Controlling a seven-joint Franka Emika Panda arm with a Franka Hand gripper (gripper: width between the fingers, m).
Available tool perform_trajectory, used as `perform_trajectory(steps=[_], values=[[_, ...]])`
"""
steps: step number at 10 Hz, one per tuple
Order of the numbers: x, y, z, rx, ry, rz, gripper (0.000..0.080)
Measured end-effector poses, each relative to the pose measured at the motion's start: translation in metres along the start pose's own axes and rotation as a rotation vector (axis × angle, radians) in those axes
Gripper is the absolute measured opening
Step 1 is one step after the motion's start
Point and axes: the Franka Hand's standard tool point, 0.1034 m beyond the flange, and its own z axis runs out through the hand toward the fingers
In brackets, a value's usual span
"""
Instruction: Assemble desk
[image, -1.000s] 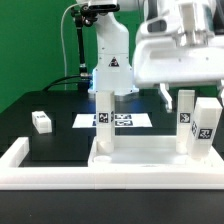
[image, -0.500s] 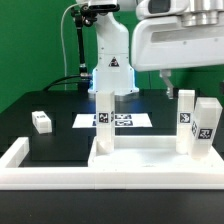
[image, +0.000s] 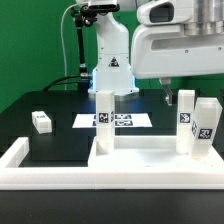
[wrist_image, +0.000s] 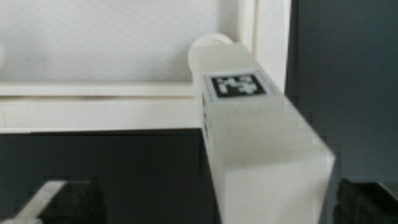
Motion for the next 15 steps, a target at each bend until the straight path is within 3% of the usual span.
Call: perform_trajectory(steps=[3,6,8,9,10,15], values=[[0.004,-0.004,0.009,-0.001,0.011,0.006,0.0649],[-0.007,-0.012,0.022,-0.008,0.016,-0.011,0.0649],[-0.007,-0.010,0.023,-0.008,0.016,0.007,0.0386],[-0.007,-0.009,0.024,-0.008,0.015,0.012,0.0386],[-0.006,-0.007,0.024,-0.011,0.016,0.069,0.0290],[-0.010,-0.001,0.023,-0.027,0.054,0.472,0.0290]])
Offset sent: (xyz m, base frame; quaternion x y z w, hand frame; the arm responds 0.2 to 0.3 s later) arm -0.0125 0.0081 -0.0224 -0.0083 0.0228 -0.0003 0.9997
